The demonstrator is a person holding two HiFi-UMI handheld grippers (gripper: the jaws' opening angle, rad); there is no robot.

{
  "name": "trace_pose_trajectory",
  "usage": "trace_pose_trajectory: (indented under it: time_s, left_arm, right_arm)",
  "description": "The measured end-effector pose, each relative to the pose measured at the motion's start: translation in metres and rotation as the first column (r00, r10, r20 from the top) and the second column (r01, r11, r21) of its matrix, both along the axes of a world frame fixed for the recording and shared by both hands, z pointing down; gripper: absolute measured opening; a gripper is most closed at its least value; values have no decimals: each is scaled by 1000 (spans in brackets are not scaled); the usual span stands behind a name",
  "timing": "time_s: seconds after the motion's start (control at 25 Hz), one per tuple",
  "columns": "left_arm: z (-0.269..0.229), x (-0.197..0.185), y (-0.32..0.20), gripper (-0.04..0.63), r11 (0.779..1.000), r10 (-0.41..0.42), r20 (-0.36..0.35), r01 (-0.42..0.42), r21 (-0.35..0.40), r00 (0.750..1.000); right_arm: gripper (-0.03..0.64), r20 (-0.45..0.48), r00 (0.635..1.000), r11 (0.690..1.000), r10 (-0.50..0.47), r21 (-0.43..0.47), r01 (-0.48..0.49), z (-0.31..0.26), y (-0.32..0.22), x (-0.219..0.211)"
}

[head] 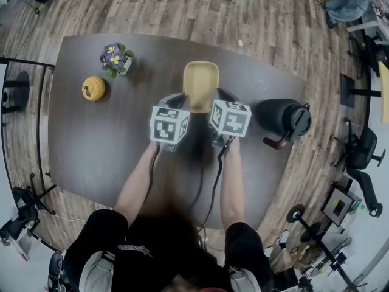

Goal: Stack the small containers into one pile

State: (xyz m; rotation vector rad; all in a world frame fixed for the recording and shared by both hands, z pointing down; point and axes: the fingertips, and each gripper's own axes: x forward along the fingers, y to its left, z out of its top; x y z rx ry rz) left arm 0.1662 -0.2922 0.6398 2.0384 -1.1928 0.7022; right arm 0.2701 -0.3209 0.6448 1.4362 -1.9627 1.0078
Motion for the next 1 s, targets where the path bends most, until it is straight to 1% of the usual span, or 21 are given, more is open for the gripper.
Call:
trace_pose_trajectory:
  time_s: [0.16,0.32,0.36,0.4,0.44,0.48,0.52,0.6,0.8,1.0]
  left_arm:
    - [3,0,1,43,1000,0,9,0,-2,1000]
    - [5,-3,-1,56,1000,-2,33,1,23,999]
    - [5,-4,-1,63,1000,-7,34,6,30,999]
    - [4,-4,-2,95,999,-14,25,13,37,1000]
    - [3,-3,-3,175,999,-21,7,21,43,1000]
    - [1,-1,-4,246,998,-28,-14,28,47,1000]
    - [-1,1,-4,282,998,-33,-30,35,50,999]
    - [-3,2,-2,301,998,-33,-38,35,55,999]
    - [-15,5,3,301,998,-6,-31,8,66,999]
    - [-41,1,11,301,995,-2,-36,6,104,999]
  right_arm:
    - [21,3,1000,1000,6,0,-6,4,0,1]
    - [25,13,1000,1000,15,18,-15,3,-1,2]
    - [48,19,1000,1000,13,27,-14,3,-1,1]
    - [109,28,1000,999,7,39,-8,2,-1,-1]
    - [184,37,999,999,0,51,-2,1,-1,-3]
    - [217,40,999,998,-6,64,3,-1,0,-5]
    - [246,36,999,997,-7,75,4,-2,1,-5]
    - [252,18,1000,996,-3,92,1,-5,2,-5]
    - [253,8,1000,994,4,111,-4,-19,6,-2]
    - [253,4,1000,988,6,152,-6,-48,16,-1]
